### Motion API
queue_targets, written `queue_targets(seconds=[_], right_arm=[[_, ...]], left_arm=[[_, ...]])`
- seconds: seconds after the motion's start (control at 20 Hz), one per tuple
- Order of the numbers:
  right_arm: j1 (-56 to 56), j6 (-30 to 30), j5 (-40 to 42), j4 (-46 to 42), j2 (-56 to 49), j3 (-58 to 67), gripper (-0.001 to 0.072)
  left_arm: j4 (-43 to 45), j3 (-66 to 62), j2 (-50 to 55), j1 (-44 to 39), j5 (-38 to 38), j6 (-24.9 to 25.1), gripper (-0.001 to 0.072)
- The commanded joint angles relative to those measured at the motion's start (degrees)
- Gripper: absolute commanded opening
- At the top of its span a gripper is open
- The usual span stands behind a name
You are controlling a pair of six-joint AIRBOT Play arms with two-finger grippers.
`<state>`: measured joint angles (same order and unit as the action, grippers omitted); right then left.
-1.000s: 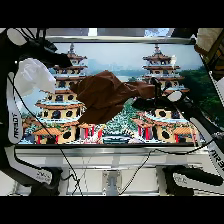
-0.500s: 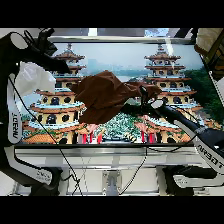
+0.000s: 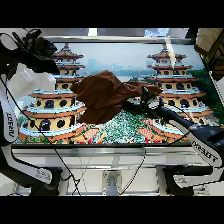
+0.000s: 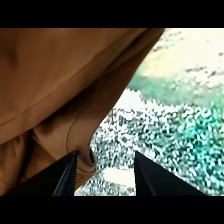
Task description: Fold the shirts.
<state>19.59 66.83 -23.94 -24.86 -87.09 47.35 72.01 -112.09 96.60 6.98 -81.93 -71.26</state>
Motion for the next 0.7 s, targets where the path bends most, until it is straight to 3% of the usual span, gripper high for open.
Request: queue_targets(seconds=[0.0, 0.2, 0.4, 0.55, 0.6, 0.65], right_arm=[[0.09, -5.22, -1.27, 6.73, -1.86, 0.00, 0.0375], [0.15, -10.29, -1.92, 14.25, -2.34, 0.00, 0.0368], [1.81, -16.24, -1.92, 22.14, -2.38, 0.00, 0.0301], [4.09, -16.35, 0.50, 22.32, -2.43, 0.00, 0.0160], [4.76, -16.35, 1.60, 22.32, -2.43, 0.00, 0.0055], [5.16, -16.33, 2.58, 22.27, -2.43, 0.00, 0.0030]], left_arm=[[0.31, 0.02, 0.04, 3.54, -2.01, -1.86, 0.0573], [0.37, 0.04, 0.17, 5.95, -2.32, -2.62, 0.0573], [-1.53, 0.09, 2.64, 5.86, -2.29, -4.42, 0.0573], [-3.76, 0.87, 5.95, 5.81, -2.12, -7.39, 0.0573], [-5.29, 1.66, 7.19, 5.81, -2.10, -8.17, 0.0574], [-6.80, 2.58, 8.39, 5.79, -2.03, -8.79, 0.0574]])
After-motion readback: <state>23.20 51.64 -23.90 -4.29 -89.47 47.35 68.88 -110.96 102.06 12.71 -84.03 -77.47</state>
